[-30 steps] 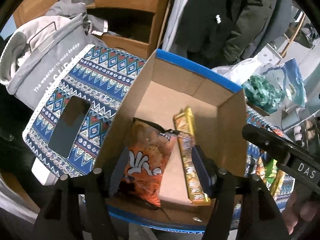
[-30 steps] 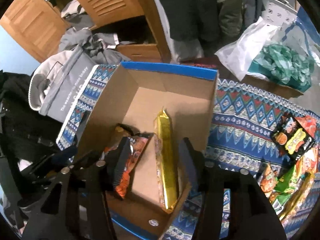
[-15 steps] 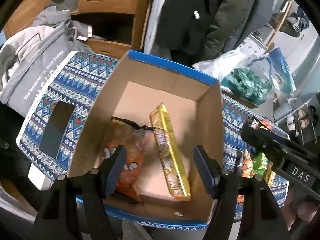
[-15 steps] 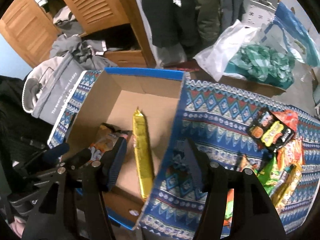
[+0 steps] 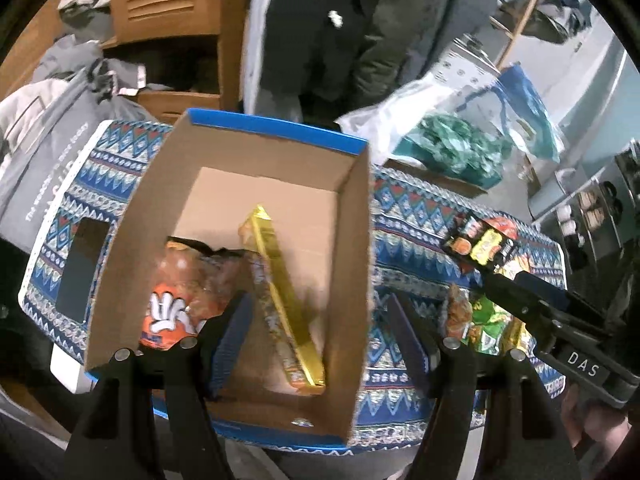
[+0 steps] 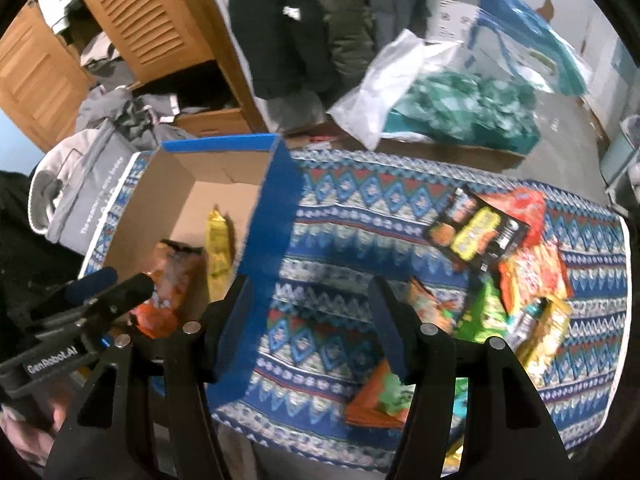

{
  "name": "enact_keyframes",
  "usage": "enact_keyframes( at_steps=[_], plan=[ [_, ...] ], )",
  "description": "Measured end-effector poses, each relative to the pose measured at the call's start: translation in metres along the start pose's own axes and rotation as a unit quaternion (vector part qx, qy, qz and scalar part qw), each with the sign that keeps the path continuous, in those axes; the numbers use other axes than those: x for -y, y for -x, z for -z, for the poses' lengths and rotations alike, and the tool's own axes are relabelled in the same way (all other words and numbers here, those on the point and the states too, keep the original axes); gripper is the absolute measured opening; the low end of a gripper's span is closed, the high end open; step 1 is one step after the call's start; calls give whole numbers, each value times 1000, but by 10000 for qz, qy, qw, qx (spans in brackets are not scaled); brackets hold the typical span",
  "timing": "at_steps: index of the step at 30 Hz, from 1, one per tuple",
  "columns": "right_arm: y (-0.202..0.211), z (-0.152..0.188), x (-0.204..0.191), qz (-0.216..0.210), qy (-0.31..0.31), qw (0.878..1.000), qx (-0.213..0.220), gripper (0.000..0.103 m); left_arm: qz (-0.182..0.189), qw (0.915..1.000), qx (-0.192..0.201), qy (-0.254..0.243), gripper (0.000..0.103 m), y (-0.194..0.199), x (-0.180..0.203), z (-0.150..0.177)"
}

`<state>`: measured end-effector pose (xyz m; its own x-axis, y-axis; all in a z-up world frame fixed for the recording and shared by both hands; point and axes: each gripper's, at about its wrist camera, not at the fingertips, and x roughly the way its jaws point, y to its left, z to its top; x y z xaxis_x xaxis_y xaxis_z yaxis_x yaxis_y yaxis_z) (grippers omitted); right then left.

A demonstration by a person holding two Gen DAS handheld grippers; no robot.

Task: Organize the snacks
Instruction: 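Open both grippers to drop the snacks into the box, then move both grippers back over the snack pile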

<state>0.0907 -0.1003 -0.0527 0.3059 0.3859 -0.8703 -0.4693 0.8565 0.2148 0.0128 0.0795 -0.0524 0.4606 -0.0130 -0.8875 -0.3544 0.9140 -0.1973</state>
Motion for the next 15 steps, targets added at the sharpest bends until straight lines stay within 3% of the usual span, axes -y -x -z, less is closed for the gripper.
enact_keyframes(
  at_steps=[15],
  plan=[
    [24, 38, 88, 425, -521, 9977, 50, 60, 179, 9954, -369, -869, 71, -20, 90, 18]
  ],
)
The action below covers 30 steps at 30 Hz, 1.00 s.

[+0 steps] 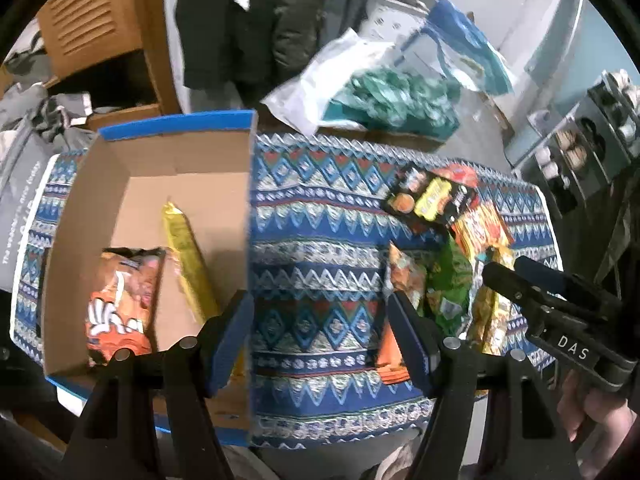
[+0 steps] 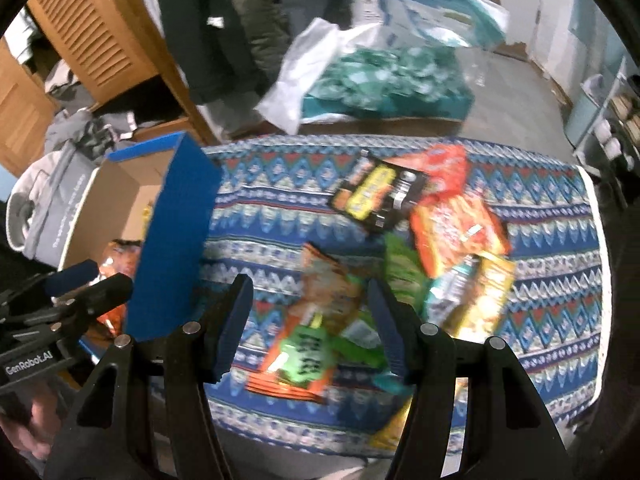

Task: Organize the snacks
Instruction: 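Move both grippers back over the snack pile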

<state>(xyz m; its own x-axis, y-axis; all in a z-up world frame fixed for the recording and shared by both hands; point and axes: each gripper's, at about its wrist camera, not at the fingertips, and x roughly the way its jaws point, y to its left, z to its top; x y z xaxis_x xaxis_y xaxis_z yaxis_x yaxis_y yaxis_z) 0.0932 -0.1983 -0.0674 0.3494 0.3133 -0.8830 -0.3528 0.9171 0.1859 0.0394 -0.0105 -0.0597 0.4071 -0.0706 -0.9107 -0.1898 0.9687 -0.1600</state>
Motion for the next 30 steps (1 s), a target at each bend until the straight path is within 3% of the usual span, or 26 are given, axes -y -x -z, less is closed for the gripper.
enact_keyframes(
  at_steps=[16, 30],
  plan=[
    [1, 32, 86, 395, -647, 9970, -160, 65, -39, 9978, -593, -284, 71, -53, 47, 13],
    [-48, 55, 125, 899, -877, 9893, -749, 65, -243, 9932, -1098, -302, 72, -116, 69, 21]
  ],
)
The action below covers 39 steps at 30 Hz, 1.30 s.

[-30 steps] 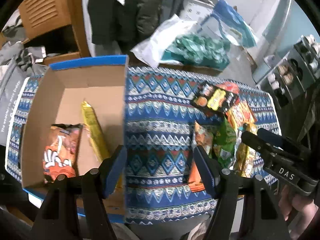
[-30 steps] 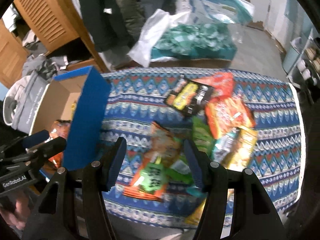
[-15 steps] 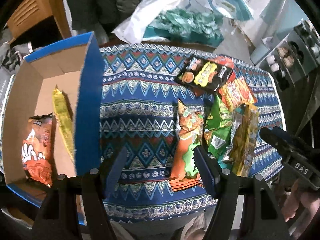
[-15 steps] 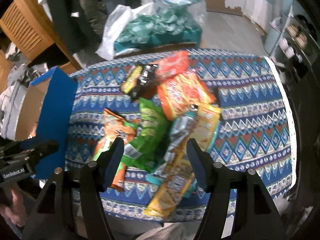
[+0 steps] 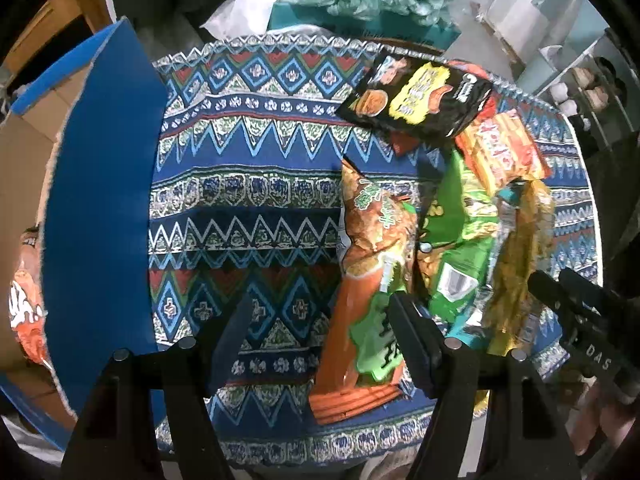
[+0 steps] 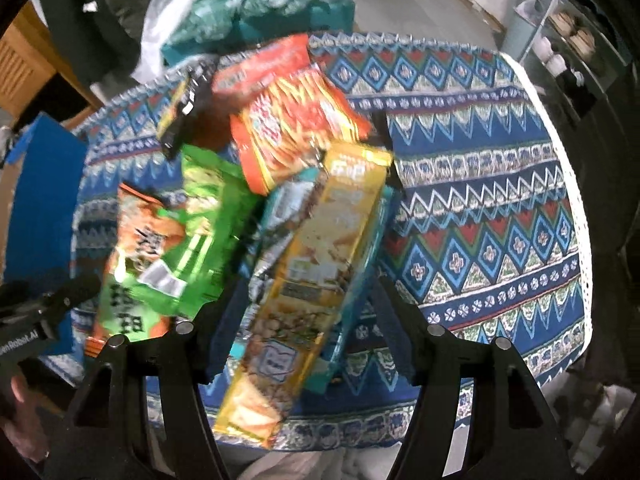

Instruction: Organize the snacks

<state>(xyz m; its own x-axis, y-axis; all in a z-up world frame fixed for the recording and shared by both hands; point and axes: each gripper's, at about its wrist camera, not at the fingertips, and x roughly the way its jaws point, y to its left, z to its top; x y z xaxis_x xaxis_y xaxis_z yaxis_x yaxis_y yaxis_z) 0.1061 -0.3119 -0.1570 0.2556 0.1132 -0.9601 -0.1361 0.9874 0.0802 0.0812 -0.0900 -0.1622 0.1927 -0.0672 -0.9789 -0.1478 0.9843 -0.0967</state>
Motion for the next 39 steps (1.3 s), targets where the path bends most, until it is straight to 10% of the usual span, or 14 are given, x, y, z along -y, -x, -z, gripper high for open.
enact_keyframes(
  at_steps=[17, 23, 30, 39],
  plan=[
    [-36, 7, 7, 78, -1, 9995, -308, 65, 240, 9992, -221, 236, 85, -36, 5, -4],
    [-30, 8, 3, 194, 212, 9995, -115, 34, 310, 9991, -260, 99, 85, -47, 8, -7],
    [-19, 9, 4, 94, 317, 9995, -18, 30, 550, 9980, -209, -220, 46, -39, 22, 1],
    [2, 11, -1, -105, 286, 9994, 142, 30, 503, 9984, -209, -162, 36, -28, 18, 3]
  ],
)
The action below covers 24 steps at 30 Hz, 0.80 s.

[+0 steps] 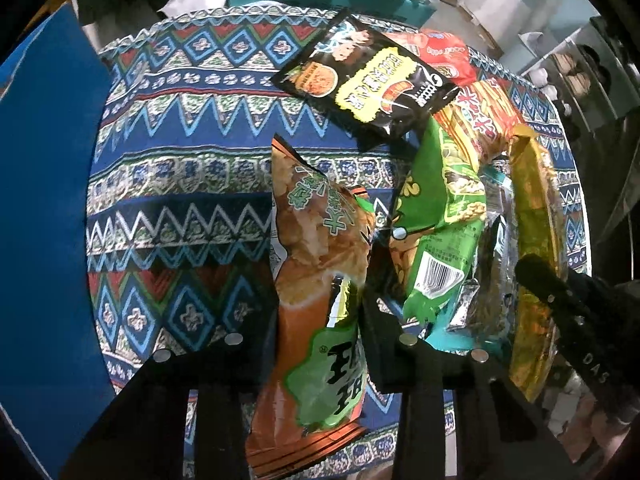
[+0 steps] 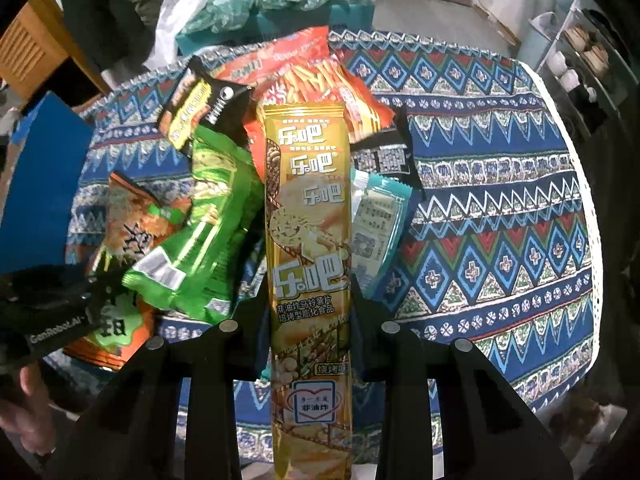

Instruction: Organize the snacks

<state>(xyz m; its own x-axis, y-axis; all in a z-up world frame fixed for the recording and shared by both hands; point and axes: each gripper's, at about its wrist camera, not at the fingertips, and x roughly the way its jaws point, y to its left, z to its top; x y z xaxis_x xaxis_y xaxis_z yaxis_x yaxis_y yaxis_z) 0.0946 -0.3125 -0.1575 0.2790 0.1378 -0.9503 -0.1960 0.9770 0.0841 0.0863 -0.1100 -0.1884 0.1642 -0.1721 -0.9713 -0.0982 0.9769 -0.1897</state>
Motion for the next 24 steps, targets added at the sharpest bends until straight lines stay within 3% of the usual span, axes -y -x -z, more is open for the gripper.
enact_keyframes(
  at_steps=[10, 24],
  plan=[
    [27, -1, -12, -286, 73, 9992, 269, 30, 42, 9994, 331, 91, 36, 38, -15, 6],
    [55, -12, -46, -701, 225, 9960, 512, 30, -32, 9958, 900, -161, 36, 96, -18, 16]
  ],
)
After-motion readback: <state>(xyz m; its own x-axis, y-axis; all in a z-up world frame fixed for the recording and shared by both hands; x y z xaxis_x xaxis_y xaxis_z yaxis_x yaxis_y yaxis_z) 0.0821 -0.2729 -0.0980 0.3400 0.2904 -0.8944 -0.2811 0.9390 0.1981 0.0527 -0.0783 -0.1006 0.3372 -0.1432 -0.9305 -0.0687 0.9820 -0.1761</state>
